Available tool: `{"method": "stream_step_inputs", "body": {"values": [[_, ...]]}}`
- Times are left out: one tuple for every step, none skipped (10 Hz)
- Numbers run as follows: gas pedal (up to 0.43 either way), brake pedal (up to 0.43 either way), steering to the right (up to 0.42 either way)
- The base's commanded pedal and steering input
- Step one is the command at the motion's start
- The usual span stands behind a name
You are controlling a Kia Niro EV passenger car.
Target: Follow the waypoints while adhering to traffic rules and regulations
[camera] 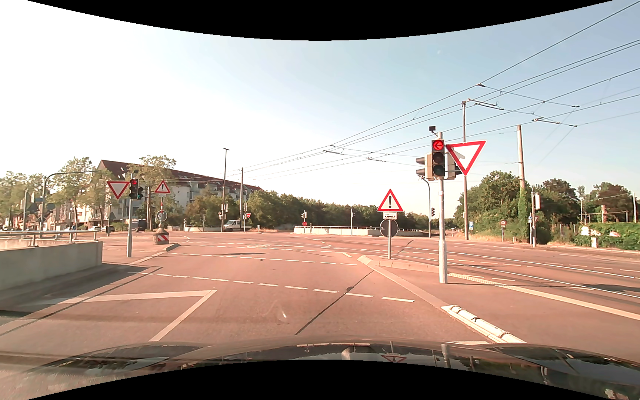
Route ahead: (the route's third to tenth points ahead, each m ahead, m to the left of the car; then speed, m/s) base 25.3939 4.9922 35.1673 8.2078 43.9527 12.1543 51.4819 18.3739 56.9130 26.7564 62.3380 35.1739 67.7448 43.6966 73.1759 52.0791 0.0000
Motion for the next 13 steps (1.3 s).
{"method": "stream_step_inputs", "body": {"values": [[0.000,0.232,-0.082],[0.000,0.232,-0.081],[0.000,0.232,-0.082],[0.000,0.232,-0.082],[0.000,0.232,-0.082],[0.000,0.232,-0.081],[0.000,0.232,-0.081],[0.000,0.232,-0.082],[0.000,0.232,-0.082],[0.000,0.232,-0.082],[0.000,0.232,-0.082],[0.000,0.232,-0.082],[0.000,0.232,-0.082]]}}
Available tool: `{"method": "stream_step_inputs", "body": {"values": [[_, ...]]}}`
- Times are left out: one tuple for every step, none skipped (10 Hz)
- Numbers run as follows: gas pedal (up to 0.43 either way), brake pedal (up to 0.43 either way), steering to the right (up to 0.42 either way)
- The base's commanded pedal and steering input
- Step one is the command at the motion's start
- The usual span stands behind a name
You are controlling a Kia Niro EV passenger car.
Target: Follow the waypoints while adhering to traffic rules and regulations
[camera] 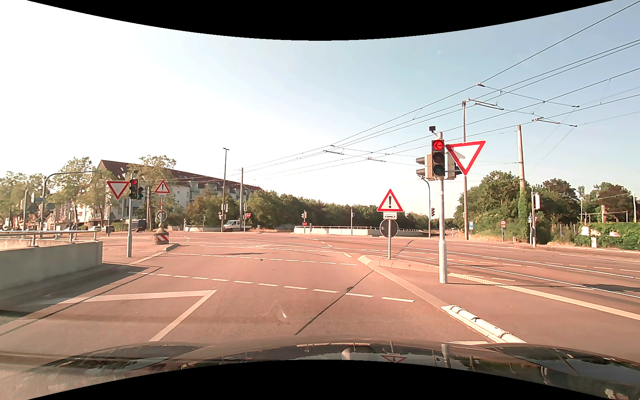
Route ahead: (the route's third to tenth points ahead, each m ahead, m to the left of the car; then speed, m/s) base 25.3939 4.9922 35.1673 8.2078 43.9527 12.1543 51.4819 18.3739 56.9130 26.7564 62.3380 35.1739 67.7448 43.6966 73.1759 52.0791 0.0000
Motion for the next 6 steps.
{"method": "stream_step_inputs", "body": {"values": [[0.000,0.232,-0.082],[0.000,0.232,-0.082],[0.000,0.232,-0.082],[0.000,0.232,-0.082],[0.000,0.232,-0.081],[0.000,0.232,-0.082]]}}
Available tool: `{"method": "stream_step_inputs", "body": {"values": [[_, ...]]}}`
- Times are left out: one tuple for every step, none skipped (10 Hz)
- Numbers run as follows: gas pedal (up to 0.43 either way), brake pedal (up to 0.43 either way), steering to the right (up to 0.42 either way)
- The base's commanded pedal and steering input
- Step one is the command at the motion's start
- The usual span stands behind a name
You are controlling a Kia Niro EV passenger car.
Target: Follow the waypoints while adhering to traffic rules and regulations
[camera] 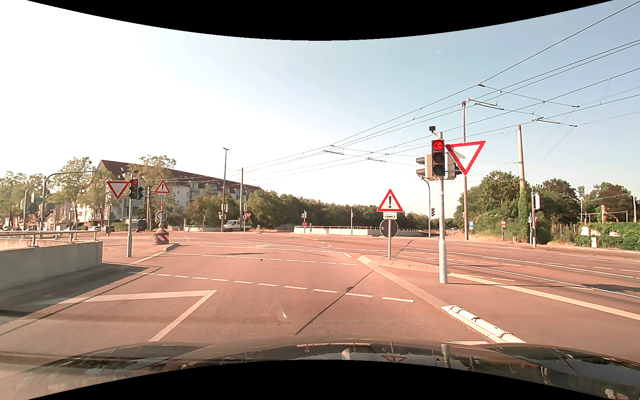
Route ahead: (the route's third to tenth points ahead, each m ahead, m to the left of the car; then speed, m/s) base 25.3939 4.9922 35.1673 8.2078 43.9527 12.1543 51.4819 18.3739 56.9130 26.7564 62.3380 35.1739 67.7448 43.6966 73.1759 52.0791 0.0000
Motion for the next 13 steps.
{"method": "stream_step_inputs", "body": {"values": [[0.000,0.226,-0.082],[0.000,0.232,-0.082],[0.000,0.232,-0.082],[0.000,0.232,-0.082],[0.000,0.232,-0.082],[0.000,0.232,-0.081],[0.000,0.232,-0.082],[0.000,0.232,-0.081],[0.000,0.232,-0.081],[0.000,0.232,-0.082],[0.000,0.232,-0.082],[0.000,0.232,-0.082],[0.000,0.232,-0.082]]}}
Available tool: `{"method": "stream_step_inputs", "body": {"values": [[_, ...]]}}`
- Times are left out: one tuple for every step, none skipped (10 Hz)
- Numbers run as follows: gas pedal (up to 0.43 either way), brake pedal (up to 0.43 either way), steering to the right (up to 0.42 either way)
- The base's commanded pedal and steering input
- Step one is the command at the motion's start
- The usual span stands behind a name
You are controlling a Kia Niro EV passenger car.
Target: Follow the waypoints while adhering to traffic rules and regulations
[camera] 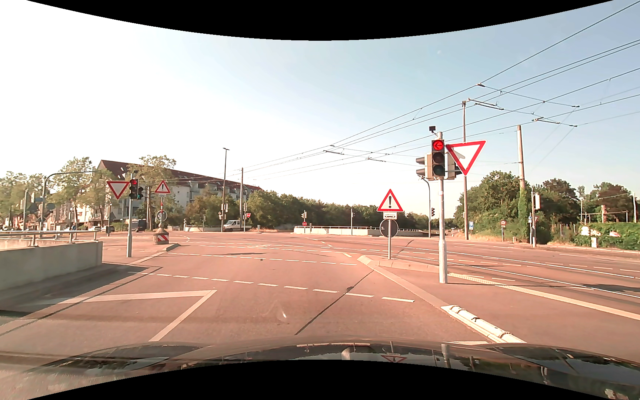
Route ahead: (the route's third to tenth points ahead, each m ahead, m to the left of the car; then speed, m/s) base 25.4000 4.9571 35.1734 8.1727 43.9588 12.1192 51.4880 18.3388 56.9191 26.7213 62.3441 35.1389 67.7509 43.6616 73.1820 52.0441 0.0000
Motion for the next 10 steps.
{"method": "stream_step_inputs", "body": {"values": [[0.000,0.232,-0.082],[0.000,0.232,-0.082],[0.000,0.232,-0.082],[0.000,0.232,-0.081],[0.000,0.232,-0.082],[0.000,0.232,-0.082],[0.000,0.232,-0.082],[0.000,0.232,-0.082],[0.000,0.232,-0.082],[0.000,0.232,-0.082]]}}
